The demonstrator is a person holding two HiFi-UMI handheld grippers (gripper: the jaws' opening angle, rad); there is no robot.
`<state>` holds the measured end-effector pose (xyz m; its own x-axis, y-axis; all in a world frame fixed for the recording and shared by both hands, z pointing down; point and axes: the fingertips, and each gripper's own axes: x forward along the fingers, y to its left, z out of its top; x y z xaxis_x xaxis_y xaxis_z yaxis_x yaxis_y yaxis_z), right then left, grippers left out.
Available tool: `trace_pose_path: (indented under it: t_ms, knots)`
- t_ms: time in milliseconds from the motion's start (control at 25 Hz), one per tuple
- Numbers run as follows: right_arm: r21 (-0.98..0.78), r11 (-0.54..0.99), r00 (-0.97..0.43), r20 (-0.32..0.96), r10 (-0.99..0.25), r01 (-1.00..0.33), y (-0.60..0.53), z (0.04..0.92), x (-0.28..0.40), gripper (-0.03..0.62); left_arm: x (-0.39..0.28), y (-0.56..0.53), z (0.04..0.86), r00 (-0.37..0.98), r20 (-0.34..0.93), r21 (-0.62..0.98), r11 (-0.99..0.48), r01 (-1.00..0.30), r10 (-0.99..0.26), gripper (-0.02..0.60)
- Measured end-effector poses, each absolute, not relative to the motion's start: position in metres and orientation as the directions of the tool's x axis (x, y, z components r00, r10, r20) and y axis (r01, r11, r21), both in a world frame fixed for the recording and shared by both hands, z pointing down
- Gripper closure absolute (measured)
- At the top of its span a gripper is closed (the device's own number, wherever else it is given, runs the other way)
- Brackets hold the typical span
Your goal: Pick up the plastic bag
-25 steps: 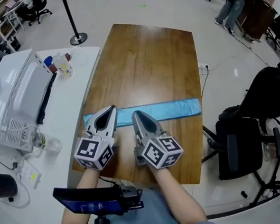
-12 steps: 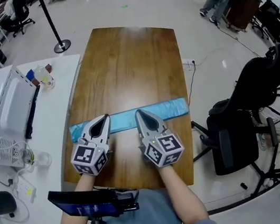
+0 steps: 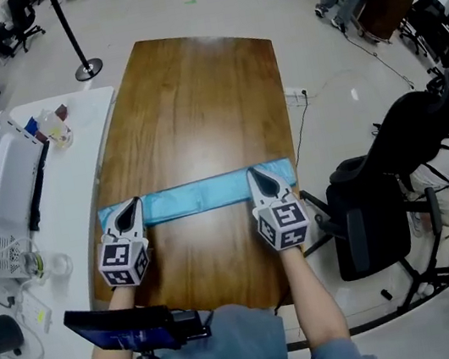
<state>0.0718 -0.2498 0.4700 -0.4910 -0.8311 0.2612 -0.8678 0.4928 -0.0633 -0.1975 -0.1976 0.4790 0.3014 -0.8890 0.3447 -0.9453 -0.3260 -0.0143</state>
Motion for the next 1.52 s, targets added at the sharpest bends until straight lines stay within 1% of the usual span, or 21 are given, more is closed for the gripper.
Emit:
trace_pose_path:
  t_ms: [240,600,800,960,1120,1520]
  knots:
    - [-0.012,0.499,-0.473,0.34,-0.813,-0.866,-0.264,0.501,0.096,0.593,-0.208,-0.201,0.514,0.236,0.443,-0.046,-0.285,-0.957,-0.865,0.58]
    - [0.0,0.487,-0.427,0.48,-0.766,-0.873,-0.276,0.549,0.122,0.593,-0.229,-0.2,0.551,0.157,0.572,-0.06,-0.231,-0.971,-0.805,0.58]
    - [0.035,0.487,-0.389,0.555,-0.736,-0.873,-0.28,0.568,0.129,0.593,-0.235,-0.2,0.571,0.138,0.637,-0.054,-0.223,-0.973,-0.759,0.58]
    - [0.07,0.526,-0.368,0.636,-0.678,-0.848,-0.279,0.58,0.123,0.593,-0.235,-0.196,0.588,0.135,0.704,-0.053,-0.242,-0.969,-0.697,0.58]
    - [0.091,0.545,-0.348,0.68,-0.646,-0.834,-0.278,0.583,0.117,0.593,-0.236,-0.198,0.589,0.149,0.721,-0.027,-0.243,-0.97,-0.676,0.58]
    - [0.08,0.506,-0.318,0.691,-0.649,-0.859,-0.267,0.588,0.122,0.593,-0.237,-0.197,0.592,0.162,0.719,-0.011,-0.245,-0.969,-0.675,0.58]
